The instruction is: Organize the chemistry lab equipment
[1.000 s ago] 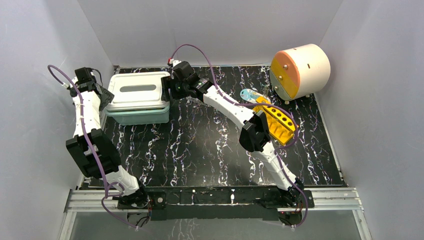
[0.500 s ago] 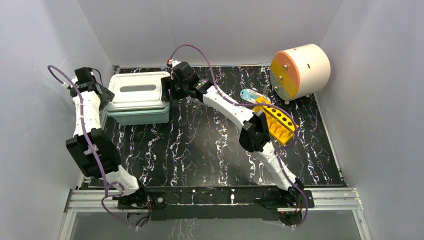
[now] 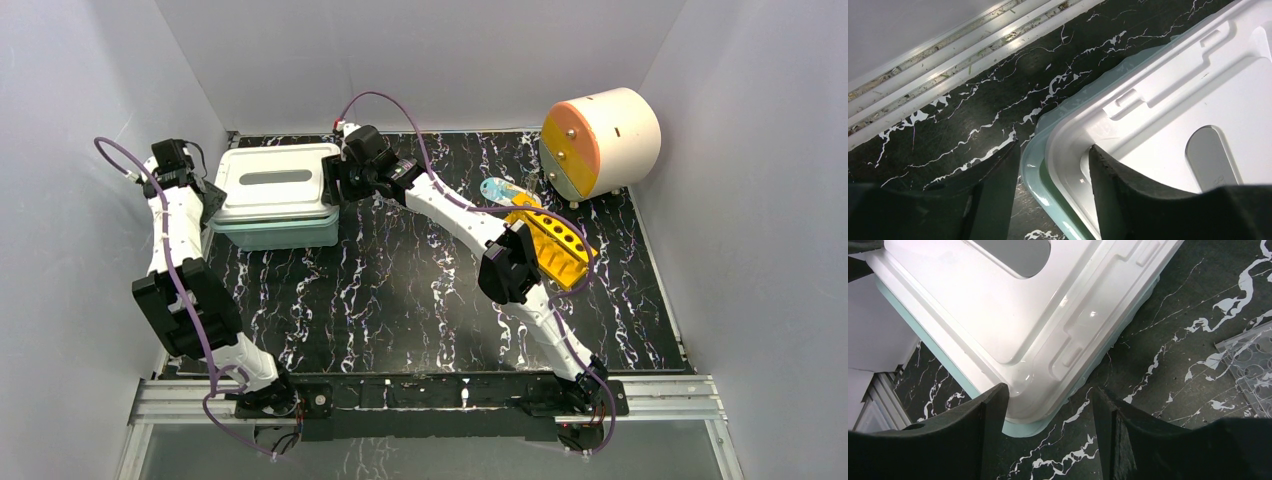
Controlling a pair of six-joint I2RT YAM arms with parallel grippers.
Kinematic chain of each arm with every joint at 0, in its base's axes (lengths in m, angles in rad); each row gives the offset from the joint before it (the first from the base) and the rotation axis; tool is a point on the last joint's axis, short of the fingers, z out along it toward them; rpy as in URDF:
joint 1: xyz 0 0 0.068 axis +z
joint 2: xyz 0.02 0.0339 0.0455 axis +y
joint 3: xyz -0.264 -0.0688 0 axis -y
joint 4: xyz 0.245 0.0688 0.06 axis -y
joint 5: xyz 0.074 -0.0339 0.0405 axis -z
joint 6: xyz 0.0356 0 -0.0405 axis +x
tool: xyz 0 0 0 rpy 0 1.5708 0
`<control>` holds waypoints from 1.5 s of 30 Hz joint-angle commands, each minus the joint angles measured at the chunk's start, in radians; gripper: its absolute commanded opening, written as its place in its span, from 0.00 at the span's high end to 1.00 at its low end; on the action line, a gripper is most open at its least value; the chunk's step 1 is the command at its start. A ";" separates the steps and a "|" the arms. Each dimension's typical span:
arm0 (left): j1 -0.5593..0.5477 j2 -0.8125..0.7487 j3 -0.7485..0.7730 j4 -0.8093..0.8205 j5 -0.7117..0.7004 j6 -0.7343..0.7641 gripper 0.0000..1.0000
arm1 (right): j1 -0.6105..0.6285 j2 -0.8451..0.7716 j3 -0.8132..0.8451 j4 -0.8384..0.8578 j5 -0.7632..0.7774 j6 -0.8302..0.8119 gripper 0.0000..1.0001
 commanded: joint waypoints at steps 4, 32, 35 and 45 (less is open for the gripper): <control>0.012 -0.056 -0.055 -0.101 -0.080 -0.001 0.51 | 0.011 -0.015 -0.018 -0.019 -0.061 -0.007 0.32; 0.015 -0.086 0.003 -0.135 -0.086 0.035 0.34 | 0.008 0.006 0.108 -0.190 0.024 0.042 0.32; 0.015 -0.082 0.061 -0.142 -0.106 0.059 0.33 | 0.000 -0.011 0.124 -0.162 0.017 0.037 0.29; -0.049 -0.065 0.218 -0.172 -0.103 0.137 0.30 | -0.024 -0.155 0.007 -0.037 -0.020 0.053 0.26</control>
